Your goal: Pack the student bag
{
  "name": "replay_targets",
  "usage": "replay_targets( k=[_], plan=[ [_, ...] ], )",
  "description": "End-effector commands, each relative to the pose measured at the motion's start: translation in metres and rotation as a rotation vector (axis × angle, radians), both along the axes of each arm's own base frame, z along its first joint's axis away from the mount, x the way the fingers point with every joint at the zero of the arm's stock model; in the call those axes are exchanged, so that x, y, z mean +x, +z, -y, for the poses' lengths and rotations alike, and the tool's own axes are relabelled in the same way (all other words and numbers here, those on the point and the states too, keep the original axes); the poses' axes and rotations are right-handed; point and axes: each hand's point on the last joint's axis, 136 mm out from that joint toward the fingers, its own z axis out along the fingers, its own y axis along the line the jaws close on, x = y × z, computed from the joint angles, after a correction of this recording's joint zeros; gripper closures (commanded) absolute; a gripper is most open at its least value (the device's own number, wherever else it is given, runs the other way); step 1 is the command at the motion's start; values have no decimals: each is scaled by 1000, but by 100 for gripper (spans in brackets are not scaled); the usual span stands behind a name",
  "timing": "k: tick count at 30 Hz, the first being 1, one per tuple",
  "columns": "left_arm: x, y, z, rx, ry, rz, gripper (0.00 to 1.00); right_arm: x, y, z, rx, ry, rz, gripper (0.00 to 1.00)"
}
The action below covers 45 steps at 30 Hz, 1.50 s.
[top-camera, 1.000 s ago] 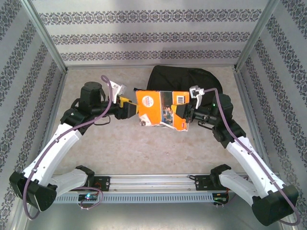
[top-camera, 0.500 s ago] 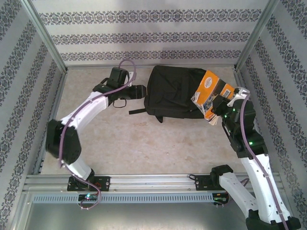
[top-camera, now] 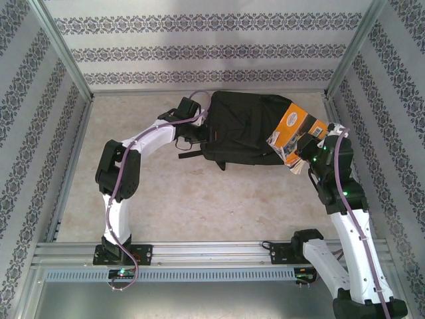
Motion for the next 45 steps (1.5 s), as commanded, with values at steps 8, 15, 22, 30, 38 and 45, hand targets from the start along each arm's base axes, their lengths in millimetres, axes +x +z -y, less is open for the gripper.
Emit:
replay_targets(
  k=[8,15,22,30,38,45],
  plan=[
    [-21,-32,-33,316,-32,-14,95,5,16,-4,67,16,80,100],
    [-32,-47,-84,292,76,-75,97,-1,23,-2,63,11,95,100],
    [-43,-31,-174,448,255,-35,94,-3,22,-6,70,31,81,100],
    [-37,74,-174,455,274,178,62,2,13,-10,82,51,39,100],
    [-61,87,12,401,-253,227,39,7,-9,-2,63,1,-61,100],
    [-76,68,119,285,-410,201,35,2,-28,25,13,-135,-131,100]
  ],
)
